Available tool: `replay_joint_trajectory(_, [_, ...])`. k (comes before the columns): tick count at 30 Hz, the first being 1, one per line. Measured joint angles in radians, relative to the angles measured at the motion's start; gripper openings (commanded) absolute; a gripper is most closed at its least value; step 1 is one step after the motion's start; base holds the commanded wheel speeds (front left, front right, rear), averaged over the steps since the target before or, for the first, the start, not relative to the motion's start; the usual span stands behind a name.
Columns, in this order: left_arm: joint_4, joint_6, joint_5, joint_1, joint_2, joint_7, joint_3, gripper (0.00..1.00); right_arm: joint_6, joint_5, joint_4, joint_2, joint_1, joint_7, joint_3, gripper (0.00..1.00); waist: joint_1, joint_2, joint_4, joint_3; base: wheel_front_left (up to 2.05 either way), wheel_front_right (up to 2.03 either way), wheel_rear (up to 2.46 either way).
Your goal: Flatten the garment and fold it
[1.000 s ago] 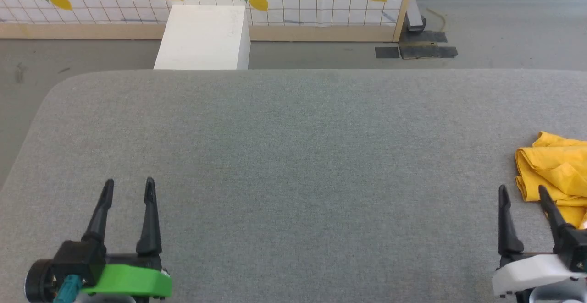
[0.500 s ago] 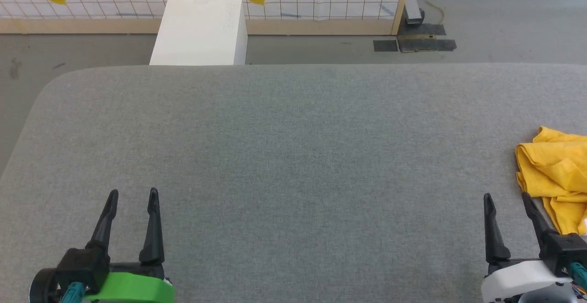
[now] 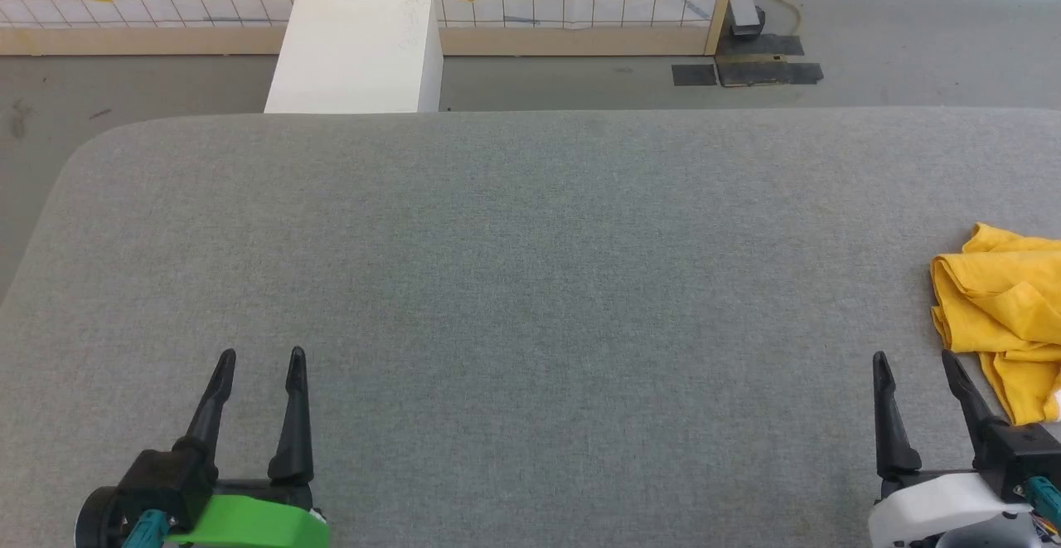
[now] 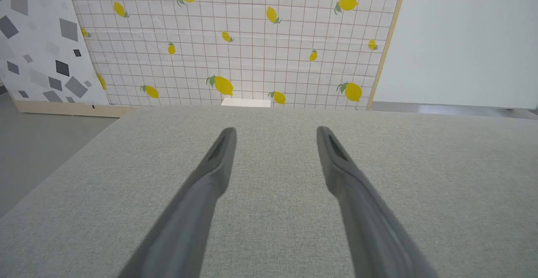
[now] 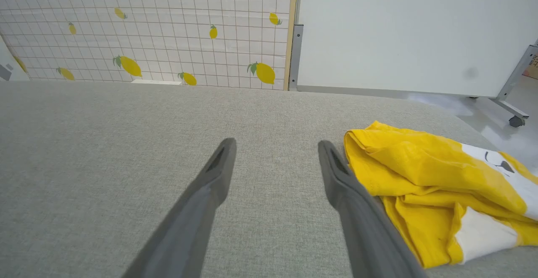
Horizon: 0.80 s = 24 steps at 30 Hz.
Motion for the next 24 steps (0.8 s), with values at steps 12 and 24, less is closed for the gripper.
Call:
replay_joint_trajectory(12, [-0.002, 0.001, -0.002, 0.000, -0.001, 0.003, 0.002, 0.00, 0.000, 0.000, -0.001, 0.000, 0.000, 0.002, -0.001, 0.00, 0.0000, 0.0000, -0.001, -0.006, 0.00, 0.00, 0.00])
replay_joint_trajectory(24, [0.001, 0.010, 0.007, -0.001, -0.003, 0.028, -0.002, 0.00, 0.000, 0.000, -0.010, 0.000, 0.000, 0.028, 0.015, 0.00, 0.0000, 0.0000, -0.003, -0.015, 0.00, 0.00, 0.00])
